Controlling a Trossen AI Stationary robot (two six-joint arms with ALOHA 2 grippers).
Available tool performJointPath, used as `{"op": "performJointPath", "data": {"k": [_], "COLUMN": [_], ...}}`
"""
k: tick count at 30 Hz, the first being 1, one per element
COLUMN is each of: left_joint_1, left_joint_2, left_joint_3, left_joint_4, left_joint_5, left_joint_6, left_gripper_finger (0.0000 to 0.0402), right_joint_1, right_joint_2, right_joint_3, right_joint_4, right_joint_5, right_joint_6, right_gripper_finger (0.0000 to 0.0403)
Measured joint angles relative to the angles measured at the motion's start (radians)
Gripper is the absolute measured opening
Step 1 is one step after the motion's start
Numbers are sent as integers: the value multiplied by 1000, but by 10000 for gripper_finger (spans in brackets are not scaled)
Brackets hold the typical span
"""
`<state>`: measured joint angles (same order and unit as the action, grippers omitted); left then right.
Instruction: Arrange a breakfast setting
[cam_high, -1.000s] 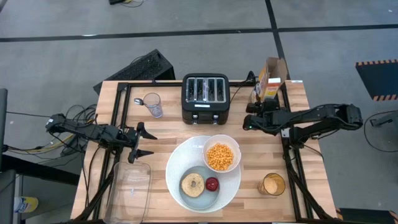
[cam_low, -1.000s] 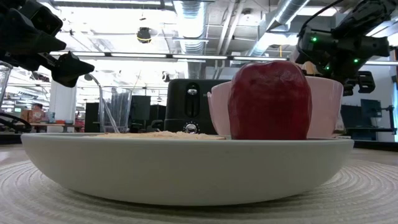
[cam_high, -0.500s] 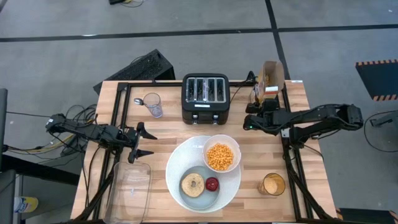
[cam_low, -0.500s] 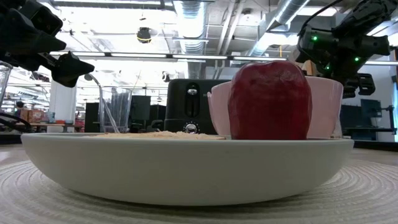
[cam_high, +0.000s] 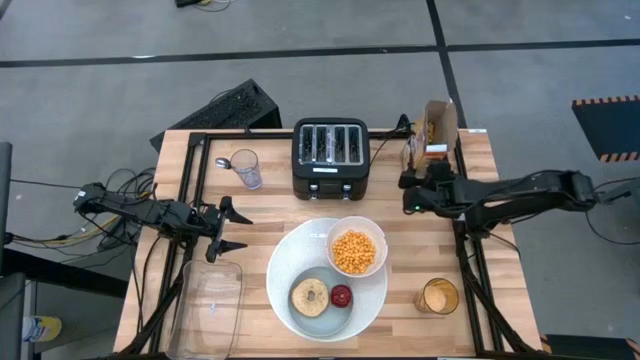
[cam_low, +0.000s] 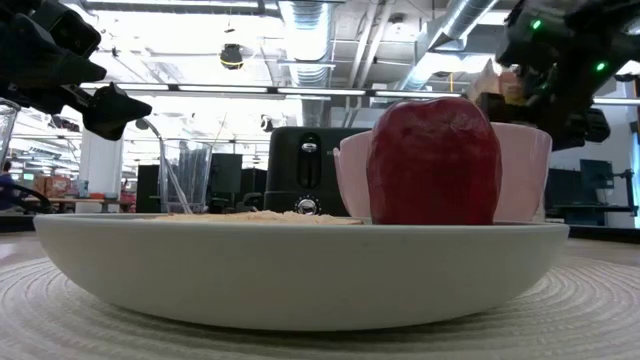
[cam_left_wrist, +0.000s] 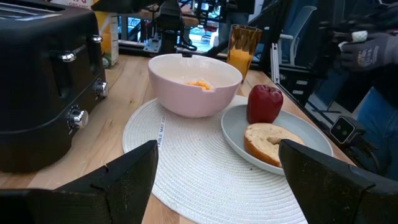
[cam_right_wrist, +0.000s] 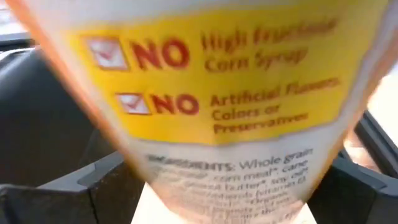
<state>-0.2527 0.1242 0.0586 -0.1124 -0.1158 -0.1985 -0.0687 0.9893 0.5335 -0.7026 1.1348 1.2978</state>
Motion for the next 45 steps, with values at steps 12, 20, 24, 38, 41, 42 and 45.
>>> {"op": "performJointPath", "data": {"k": [12,20,24,38,41,42,45], "left_joint_1": [0,0,0,0,0,0,0], "left_joint_2": [0,0,0,0,0,0,0], "left_joint_3": [0,0,0,0,0,0,0], "left_joint_4": [0,0,0,0,0,0,0], "left_joint_5": [0,0,0,0,0,0,0], "left_joint_6": [0,0,0,0,0,0,0], "left_gripper_finger": [320,320,320,320,320,320,320], "right_joint_1": [133,214,276,508,519,519,518], "right_joint_2": [-190,-306,-374,-665,-683,-689,-714], "right_joint_3": [0,0,0,0,0,0,0], "right_joint_4": [-17,-45,-44,366,499,529,561], "right_joint_5": [-166,-218,-273,-410,-500,-533,-616], "right_joint_6": [-53,-50,-51,-716,-944,-1018,-1192], "right_gripper_finger": [400,400,400,400,400,400,400]}}
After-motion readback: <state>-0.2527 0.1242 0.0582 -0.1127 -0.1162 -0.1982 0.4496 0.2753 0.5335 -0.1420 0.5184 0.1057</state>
